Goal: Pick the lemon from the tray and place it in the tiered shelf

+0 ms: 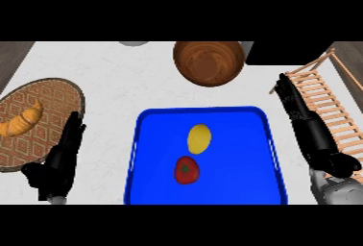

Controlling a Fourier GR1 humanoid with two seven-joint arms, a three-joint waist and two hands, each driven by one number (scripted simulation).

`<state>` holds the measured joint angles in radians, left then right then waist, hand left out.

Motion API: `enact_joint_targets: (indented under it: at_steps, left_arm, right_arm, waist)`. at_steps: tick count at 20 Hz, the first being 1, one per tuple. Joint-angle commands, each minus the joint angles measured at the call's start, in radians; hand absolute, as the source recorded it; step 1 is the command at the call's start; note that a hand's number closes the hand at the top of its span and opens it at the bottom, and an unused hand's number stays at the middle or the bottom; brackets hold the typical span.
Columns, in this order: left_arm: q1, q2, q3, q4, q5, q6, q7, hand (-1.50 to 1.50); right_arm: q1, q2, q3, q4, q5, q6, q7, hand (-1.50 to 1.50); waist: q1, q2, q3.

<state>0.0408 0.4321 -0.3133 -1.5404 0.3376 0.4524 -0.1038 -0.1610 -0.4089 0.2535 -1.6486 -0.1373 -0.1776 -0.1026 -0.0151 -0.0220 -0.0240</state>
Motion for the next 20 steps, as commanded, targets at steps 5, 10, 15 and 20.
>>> enact_joint_targets:
  at_steps: [5,10,15,20]
  left_arm:
    - [-0.135,0.068,0.036,-0.032,0.022,-0.074,0.086,0.00]
    - [-0.221,0.068,0.050,-0.027,0.072,-0.108,0.183,0.00]
    - [-0.284,0.060,0.076,0.023,0.088,-0.144,0.231,0.00]
    - [-0.272,0.078,0.079,0.007,0.083,-0.151,0.243,0.00]
  right_arm:
    - [-0.254,-0.069,0.098,0.014,0.478,-0.247,0.303,1.50]
    - [-0.262,0.087,0.095,0.021,0.650,-0.446,0.580,-1.50]
    - [-0.351,0.220,0.298,-0.058,0.876,-0.319,0.815,-1.50]
    - [-0.495,0.328,0.382,0.009,0.963,-0.053,1.132,-1.50]
  waist:
    - [0.027,0.014,0.014]
    - [-0.002,0.015,0.020]
    - [0.005,0.016,0.022]
    - [0.018,0.009,0.020]
